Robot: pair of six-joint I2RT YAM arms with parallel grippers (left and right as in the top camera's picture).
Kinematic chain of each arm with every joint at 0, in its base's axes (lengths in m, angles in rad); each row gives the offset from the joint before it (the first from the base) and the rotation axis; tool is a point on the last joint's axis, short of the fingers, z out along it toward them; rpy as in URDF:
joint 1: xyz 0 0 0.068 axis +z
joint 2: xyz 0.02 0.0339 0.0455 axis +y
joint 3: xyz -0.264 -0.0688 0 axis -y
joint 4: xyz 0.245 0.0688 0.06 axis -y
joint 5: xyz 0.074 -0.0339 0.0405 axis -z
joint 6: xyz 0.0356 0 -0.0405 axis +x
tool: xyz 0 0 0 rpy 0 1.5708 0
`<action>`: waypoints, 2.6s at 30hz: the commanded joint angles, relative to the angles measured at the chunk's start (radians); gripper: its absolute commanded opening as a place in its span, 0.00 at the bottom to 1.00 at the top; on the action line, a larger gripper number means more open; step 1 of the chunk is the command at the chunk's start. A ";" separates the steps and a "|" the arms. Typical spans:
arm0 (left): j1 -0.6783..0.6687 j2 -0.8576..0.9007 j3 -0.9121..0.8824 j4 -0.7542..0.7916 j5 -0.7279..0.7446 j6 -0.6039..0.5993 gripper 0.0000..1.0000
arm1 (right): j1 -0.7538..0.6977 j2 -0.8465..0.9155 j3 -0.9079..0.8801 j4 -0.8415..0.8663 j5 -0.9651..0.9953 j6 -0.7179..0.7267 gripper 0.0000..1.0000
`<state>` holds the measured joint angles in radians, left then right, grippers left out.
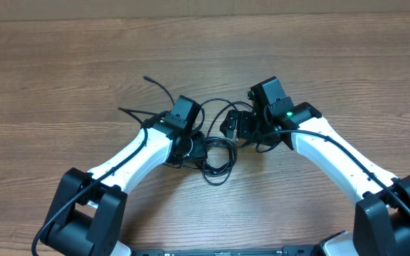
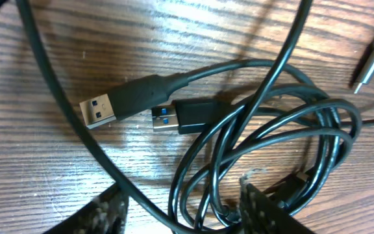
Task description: Untangle cables
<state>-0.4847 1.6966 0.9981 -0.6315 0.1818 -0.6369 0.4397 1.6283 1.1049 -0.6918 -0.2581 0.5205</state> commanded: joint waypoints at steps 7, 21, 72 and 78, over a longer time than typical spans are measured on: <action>0.005 0.003 0.041 -0.061 -0.005 0.039 0.51 | -0.003 0.003 0.011 0.005 0.004 0.000 1.00; -0.011 0.006 0.229 -0.412 -0.050 -0.005 0.50 | -0.003 0.003 0.011 0.005 0.004 0.000 1.00; 0.123 0.068 0.352 -0.285 0.119 0.539 0.04 | -0.019 0.002 0.014 0.093 -0.180 0.011 0.73; 0.164 0.068 0.367 -0.230 0.302 0.596 0.04 | -0.021 0.002 0.014 0.085 -0.259 0.010 0.25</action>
<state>-0.3355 1.7935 1.3422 -0.8795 0.3283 -0.1410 0.4252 1.6283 1.1053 -0.6041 -0.4477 0.5335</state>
